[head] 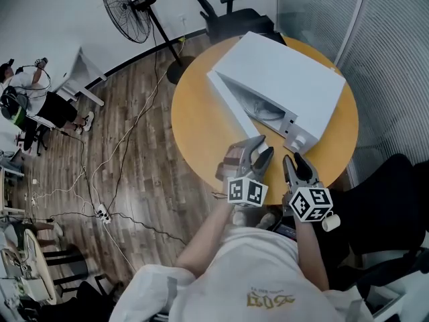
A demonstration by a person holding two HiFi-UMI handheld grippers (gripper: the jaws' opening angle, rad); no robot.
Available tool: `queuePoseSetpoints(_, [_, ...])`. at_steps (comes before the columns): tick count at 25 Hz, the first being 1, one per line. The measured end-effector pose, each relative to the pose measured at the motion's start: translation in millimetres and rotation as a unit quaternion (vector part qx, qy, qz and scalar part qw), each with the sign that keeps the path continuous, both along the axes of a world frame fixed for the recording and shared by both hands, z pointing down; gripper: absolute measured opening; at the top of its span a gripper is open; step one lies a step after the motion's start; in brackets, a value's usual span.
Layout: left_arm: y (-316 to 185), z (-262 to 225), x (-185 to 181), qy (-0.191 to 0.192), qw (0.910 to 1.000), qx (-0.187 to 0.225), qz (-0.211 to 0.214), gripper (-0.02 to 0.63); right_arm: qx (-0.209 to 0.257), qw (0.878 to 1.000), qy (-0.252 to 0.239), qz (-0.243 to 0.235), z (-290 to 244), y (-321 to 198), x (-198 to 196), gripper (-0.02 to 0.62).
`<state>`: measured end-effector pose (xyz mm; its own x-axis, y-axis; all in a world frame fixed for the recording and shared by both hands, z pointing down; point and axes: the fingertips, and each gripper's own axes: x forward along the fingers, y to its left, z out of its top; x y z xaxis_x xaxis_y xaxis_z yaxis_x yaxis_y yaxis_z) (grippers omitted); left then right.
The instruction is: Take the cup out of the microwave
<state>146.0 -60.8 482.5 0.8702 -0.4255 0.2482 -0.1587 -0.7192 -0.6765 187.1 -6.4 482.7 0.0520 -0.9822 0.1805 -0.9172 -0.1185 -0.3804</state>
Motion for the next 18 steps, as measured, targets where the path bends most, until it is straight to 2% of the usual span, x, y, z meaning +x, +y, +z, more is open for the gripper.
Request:
queuePoseSetpoints(4, [-3, 2, -8, 0.007, 0.9998, -0.001, -0.020, 0.202, -0.002, 1.000, 0.001, -0.003, 0, 2, -4, 0.133])
queuePoseSetpoints(8, [-13, -2, -21, 0.052, 0.9954, -0.063, -0.051, 0.266, -0.003, 1.000, 0.002, -0.007, 0, 3, -9, 0.133])
queuePoseSetpoints(11, [-17, -1, -27, 0.069, 0.9916, -0.087, -0.067, 0.290, -0.002, 1.000, 0.002, -0.009, 1, 3, -11, 0.133])
queuePoseSetpoints(18, [-20, -2, -36, 0.085, 0.9867, -0.105, -0.090, 0.298, -0.004, 1.000, 0.002, -0.017, 2, 2, -17, 0.133])
